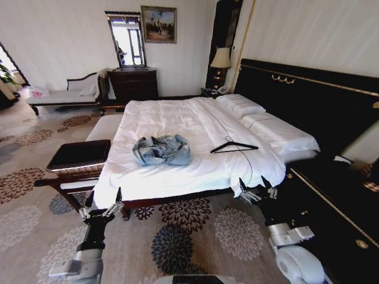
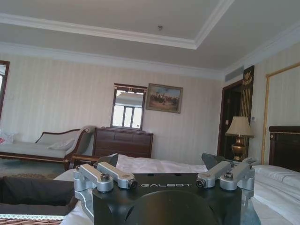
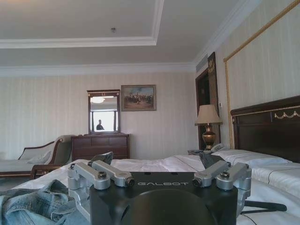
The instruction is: Pick up the clothes from the bed and hang them on the clothes hanger.
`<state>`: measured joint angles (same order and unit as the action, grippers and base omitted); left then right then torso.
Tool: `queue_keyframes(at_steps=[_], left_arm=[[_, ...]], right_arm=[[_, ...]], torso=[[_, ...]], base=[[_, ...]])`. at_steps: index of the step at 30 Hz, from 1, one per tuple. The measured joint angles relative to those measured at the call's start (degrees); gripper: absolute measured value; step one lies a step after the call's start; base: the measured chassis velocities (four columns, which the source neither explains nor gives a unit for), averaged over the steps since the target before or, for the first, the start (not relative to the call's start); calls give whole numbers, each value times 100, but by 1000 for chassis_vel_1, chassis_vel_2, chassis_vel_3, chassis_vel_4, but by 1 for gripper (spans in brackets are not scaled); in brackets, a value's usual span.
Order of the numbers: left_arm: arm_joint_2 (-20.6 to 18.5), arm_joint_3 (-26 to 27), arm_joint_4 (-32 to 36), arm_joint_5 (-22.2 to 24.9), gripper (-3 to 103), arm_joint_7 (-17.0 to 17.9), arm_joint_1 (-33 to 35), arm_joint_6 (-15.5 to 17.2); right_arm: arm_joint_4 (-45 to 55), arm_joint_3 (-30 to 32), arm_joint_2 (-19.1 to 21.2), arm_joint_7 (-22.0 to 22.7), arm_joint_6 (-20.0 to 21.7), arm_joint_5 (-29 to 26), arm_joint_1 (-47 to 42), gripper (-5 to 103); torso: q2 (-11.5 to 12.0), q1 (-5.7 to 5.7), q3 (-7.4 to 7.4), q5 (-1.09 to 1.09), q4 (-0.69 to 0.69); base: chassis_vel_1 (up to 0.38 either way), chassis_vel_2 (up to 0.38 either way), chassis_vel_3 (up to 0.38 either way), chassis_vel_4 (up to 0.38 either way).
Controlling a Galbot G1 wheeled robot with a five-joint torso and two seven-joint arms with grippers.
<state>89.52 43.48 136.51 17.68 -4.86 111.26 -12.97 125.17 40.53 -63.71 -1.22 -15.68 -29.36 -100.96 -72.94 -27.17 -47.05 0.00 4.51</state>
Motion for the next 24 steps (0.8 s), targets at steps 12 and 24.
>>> queue_keyframes(at_steps=[12,24], left_arm=[[-11,21,-46,-4,100,-12,19,-45],[-25,56,-26,9,100,-18,0,-70]], right_arm=[[-51,-43,-84,-2,-72,5,-5,100],[-55,-56,-101,0,-81,-8,2,100]], torso=[[0,0,0,0,0],[0,0,0,0,0]], base=[[0,0,0,0],[0,0,0,0]])
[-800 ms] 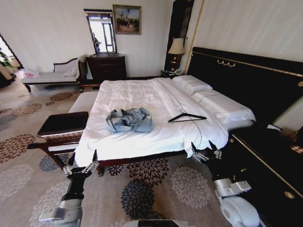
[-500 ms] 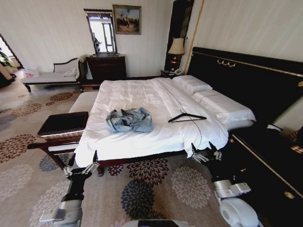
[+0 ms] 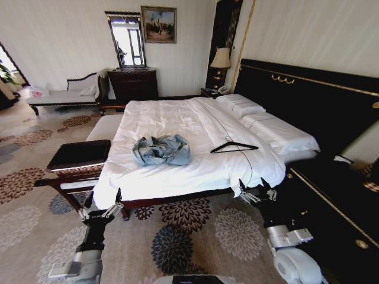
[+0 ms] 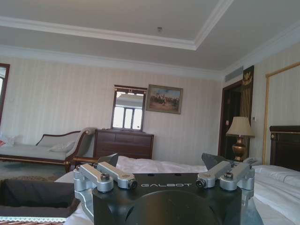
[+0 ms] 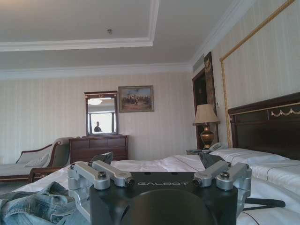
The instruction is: Pick up the clothes from the bed and hang them on the clothes hanger.
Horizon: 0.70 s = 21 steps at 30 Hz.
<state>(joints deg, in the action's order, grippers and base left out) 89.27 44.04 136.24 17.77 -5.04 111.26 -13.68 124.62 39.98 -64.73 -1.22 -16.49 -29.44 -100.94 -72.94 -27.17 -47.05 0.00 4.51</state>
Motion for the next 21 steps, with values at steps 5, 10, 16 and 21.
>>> queue_keyframes(at_steps=[5,10,16,21], left_arm=[[5,-4,-31,-3,100,-1,-22,0],[6,-5,-46,-5,100,-1,-29,0],[2,-7,-60,-8,100,0,-35,-1],[-1,-6,-66,-11,100,-2,-37,-1]], right_arm=[[-11,-1,-11,-7,-15,-6,5,100],[-37,-17,-41,-8,-25,-7,18,100],[-61,-62,-106,-10,-34,-7,37,100],[-70,-70,-110,-13,-39,-7,54,100]], torso=[[0,0,0,0,0],[0,0,0,0,0],[0,0,0,0,0],[0,0,0,-1,0]], base=[[0,0,0,0],[0,0,0,0],[-17,13,18,-23],[-70,73,58,-74]])
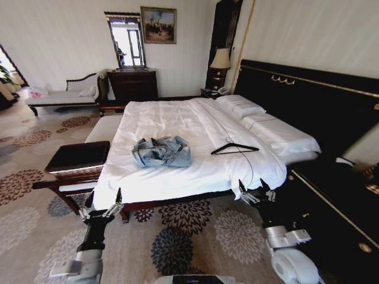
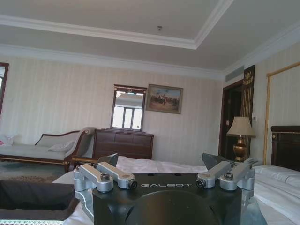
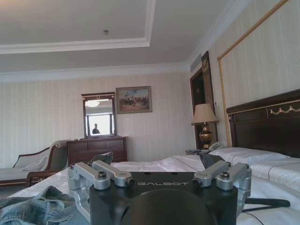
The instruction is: Pick up the clothes from the bed and hang them on the clothes hanger.
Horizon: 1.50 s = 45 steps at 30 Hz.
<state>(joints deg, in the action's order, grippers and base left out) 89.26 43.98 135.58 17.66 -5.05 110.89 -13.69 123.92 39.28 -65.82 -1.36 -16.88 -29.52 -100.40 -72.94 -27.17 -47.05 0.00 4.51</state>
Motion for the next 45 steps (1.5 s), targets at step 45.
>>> queue_keyframes(at_steps=[45], left_arm=[[86,56,-107,-55,100,-52,-55,-68]], right_arm=[[-152,-101,-47,-33,-70,4,123,100]], torso=[[0,-1,0,1,0]], base=[[-79,79,78,-78]])
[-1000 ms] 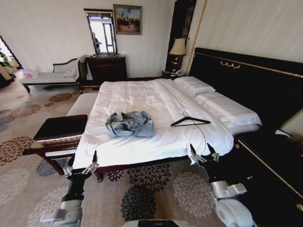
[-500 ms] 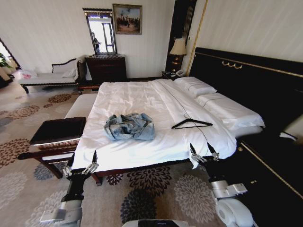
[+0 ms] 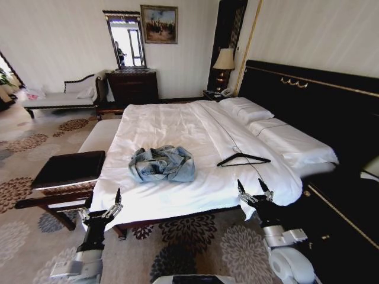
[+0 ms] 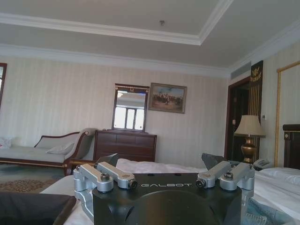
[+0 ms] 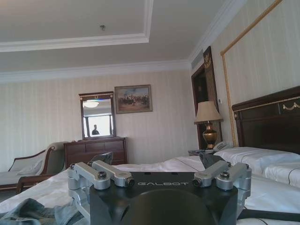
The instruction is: Pick up the clothes from the bed and hang them on the clothes hanger.
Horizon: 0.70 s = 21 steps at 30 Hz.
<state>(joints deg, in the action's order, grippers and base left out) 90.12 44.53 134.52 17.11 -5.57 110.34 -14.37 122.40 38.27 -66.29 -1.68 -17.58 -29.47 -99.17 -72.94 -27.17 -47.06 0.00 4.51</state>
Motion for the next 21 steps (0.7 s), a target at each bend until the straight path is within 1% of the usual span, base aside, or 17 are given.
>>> queue_keyframes(at_steps=[21], left_arm=[[-16,39,7,6,100,-16,35,-22]], right_arm=[[-27,-62,-3,-34,-53,18,-18,100]], torso=[[0,0,0,0,0]], base=[[-114,120,114,-109]])
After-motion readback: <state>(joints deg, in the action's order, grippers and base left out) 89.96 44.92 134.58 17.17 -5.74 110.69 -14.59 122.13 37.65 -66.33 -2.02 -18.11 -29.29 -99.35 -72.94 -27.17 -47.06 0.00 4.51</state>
